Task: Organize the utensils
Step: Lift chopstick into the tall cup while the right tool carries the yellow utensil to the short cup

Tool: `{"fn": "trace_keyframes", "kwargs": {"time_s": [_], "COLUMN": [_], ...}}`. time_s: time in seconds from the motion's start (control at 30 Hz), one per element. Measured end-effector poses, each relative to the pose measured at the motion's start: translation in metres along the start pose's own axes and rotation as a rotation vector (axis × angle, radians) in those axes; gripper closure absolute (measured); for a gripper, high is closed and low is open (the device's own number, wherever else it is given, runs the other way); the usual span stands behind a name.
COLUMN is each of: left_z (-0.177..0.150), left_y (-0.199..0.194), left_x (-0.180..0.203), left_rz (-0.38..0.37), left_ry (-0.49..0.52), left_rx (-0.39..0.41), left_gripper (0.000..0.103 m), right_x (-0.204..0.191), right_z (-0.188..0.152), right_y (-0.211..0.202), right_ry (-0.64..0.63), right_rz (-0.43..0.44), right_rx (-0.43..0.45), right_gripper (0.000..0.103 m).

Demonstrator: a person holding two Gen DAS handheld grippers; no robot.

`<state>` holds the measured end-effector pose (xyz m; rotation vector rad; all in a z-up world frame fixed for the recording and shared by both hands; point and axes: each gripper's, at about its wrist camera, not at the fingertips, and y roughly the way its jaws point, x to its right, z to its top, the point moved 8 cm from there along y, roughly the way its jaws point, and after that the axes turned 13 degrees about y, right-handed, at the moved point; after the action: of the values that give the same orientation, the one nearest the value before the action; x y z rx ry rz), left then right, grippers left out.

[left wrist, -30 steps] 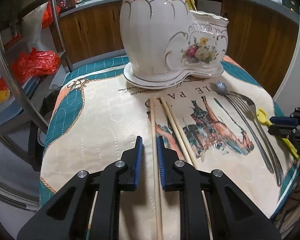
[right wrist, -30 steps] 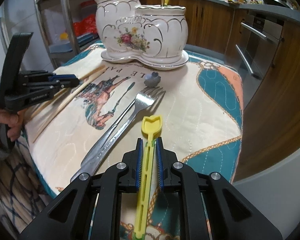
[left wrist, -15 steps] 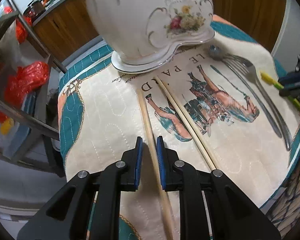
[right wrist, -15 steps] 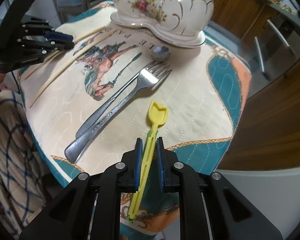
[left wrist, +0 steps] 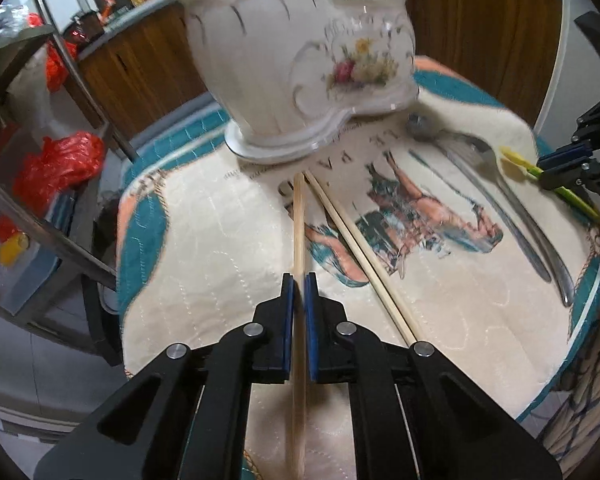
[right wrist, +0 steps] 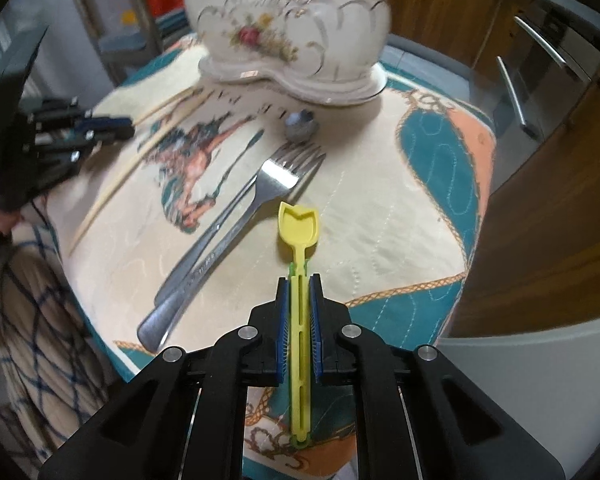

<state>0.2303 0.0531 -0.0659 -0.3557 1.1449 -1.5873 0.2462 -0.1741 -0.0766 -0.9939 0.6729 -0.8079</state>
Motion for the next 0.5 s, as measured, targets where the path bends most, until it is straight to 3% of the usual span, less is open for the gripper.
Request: {"fn": "trace_keyframes", "kwargs": {"time_s": [0.27, 0.5], "left_z": [0.024, 0.049], "left_y": [-0.056, -0.080], "left_x": [-0.024, -0.049], "left_rz": [0.114, 0.118], "left_ry": [-0.134, -0.305], "left_rx": [0.264, 0.452], "left_gripper": [0.097, 0.097], "right_x": [0.010, 0.003], "right_z": [0.031, 0.066], "right_y": [-0.032, -0.074], "right_ry": [0.122, 0.219], "right_rz": [0.111, 0.281], "right_rx": [0.206, 0.464], "right_gripper": [0.092, 0.092]}}
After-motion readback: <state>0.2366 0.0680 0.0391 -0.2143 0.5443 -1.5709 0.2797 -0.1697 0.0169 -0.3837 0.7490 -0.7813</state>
